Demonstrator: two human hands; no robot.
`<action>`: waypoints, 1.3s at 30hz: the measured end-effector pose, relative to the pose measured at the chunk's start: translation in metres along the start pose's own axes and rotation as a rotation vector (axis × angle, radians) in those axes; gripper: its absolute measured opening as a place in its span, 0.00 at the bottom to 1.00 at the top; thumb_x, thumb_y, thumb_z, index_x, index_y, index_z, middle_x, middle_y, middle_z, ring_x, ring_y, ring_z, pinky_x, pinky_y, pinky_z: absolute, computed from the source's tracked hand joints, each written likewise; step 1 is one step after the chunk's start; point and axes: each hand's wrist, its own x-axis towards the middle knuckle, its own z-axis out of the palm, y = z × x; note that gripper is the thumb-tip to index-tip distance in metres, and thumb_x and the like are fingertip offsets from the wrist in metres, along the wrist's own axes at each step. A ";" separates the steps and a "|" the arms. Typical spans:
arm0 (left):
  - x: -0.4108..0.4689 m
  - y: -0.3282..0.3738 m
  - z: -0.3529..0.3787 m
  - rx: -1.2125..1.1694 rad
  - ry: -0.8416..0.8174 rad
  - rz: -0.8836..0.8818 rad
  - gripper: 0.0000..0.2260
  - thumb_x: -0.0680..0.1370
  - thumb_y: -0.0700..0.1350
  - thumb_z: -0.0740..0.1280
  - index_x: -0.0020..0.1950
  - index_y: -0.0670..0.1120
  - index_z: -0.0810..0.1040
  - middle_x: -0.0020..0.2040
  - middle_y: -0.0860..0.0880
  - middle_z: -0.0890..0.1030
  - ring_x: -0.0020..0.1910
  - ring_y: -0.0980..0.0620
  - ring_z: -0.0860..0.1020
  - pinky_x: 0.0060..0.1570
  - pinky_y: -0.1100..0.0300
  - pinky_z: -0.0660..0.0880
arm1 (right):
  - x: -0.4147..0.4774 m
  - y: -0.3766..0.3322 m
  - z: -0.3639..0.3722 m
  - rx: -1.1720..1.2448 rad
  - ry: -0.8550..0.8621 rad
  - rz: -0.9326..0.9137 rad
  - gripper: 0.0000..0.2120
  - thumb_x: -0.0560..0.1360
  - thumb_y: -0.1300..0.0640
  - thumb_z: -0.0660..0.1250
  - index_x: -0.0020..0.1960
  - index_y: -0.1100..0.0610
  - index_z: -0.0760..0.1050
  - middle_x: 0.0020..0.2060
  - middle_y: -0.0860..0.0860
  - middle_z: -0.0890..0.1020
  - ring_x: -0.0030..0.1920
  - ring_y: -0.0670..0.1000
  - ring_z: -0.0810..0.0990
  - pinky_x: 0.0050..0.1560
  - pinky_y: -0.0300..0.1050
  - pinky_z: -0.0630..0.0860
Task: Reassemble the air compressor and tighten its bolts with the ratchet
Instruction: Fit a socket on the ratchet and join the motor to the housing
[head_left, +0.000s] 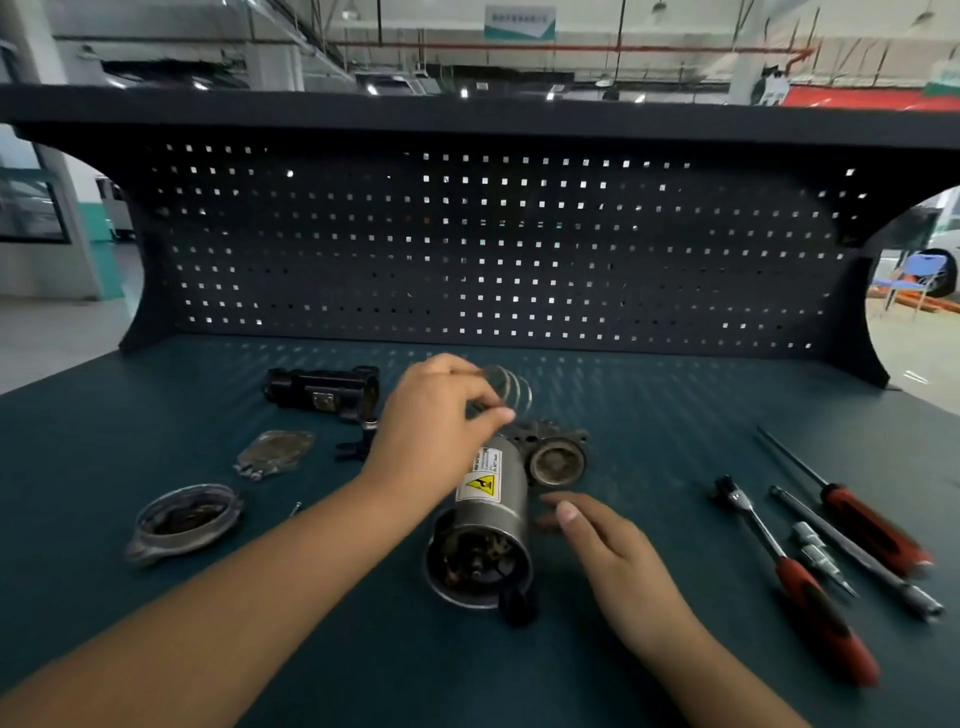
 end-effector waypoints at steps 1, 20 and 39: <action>-0.007 0.008 0.000 0.013 -0.013 0.025 0.05 0.70 0.49 0.75 0.41 0.47 0.85 0.48 0.55 0.75 0.51 0.57 0.70 0.49 0.68 0.59 | -0.001 -0.002 0.000 0.068 0.016 0.014 0.10 0.78 0.49 0.59 0.45 0.42 0.79 0.44 0.37 0.84 0.49 0.33 0.79 0.47 0.27 0.68; -0.087 0.028 0.006 0.255 -0.152 0.264 0.07 0.64 0.50 0.79 0.36 0.51 0.82 0.48 0.52 0.82 0.49 0.50 0.81 0.43 0.55 0.78 | 0.027 0.005 -0.008 0.088 0.101 0.399 0.17 0.73 0.48 0.71 0.50 0.62 0.75 0.38 0.54 0.80 0.39 0.50 0.76 0.39 0.43 0.71; 0.076 -0.187 0.002 0.771 -0.358 -0.453 0.28 0.76 0.39 0.65 0.73 0.45 0.58 0.71 0.43 0.64 0.67 0.40 0.63 0.63 0.45 0.66 | 0.042 0.024 0.003 -0.728 -0.069 0.223 0.26 0.69 0.37 0.69 0.61 0.50 0.70 0.59 0.49 0.71 0.63 0.51 0.73 0.59 0.39 0.70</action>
